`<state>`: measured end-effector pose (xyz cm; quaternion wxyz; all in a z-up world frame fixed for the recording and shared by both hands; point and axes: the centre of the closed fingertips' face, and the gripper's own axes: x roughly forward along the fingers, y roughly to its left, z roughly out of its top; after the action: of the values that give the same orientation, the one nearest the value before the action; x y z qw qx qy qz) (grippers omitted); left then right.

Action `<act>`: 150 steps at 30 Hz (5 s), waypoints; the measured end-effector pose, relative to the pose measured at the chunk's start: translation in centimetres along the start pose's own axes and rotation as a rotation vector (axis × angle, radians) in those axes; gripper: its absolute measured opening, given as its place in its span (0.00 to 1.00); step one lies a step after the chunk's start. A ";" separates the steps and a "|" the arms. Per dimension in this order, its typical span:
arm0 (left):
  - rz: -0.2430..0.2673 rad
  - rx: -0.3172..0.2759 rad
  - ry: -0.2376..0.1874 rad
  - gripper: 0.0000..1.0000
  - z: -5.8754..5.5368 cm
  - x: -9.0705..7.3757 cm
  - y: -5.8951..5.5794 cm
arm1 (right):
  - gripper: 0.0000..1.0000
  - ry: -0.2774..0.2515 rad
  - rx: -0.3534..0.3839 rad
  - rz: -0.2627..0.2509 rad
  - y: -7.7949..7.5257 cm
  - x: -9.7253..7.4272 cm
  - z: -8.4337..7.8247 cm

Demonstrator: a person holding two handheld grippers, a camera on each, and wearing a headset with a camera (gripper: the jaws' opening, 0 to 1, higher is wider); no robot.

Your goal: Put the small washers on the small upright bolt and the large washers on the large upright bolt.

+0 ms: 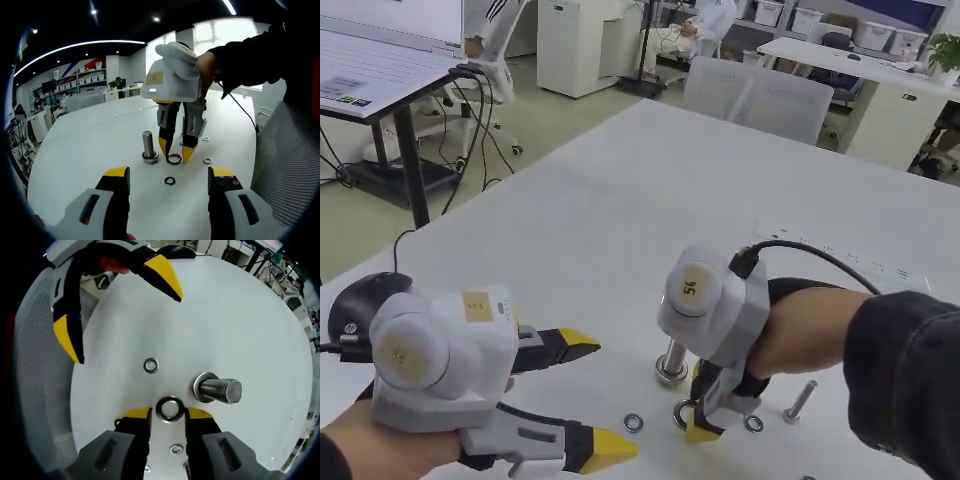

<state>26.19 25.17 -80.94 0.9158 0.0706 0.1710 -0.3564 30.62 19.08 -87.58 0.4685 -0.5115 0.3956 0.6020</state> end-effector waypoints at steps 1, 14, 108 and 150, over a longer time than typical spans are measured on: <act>0.000 0.000 0.000 0.62 0.0 0.0 0.0 | 0.27 0.002 -0.003 -0.001 0.0 0.0 0.0; -0.004 0.002 0.004 0.61 -0.1 0.0 -0.1 | 0.24 0.019 0.014 -0.006 0.1 0.0 0.1; -0.007 0.006 0.007 0.58 -0.4 -0.1 -0.4 | 0.23 -0.012 -0.082 -0.074 -4.2 -6.4 3.7; -0.005 0.001 0.016 0.57 -0.7 0.0 -0.2 | 0.24 0.048 -0.098 -0.047 -4.2 -1.6 3.0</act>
<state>25.87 25.14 -81.62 0.9134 0.0733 0.1786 -0.3584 34.06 22.74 -85.52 0.4473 -0.5574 0.3647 0.5968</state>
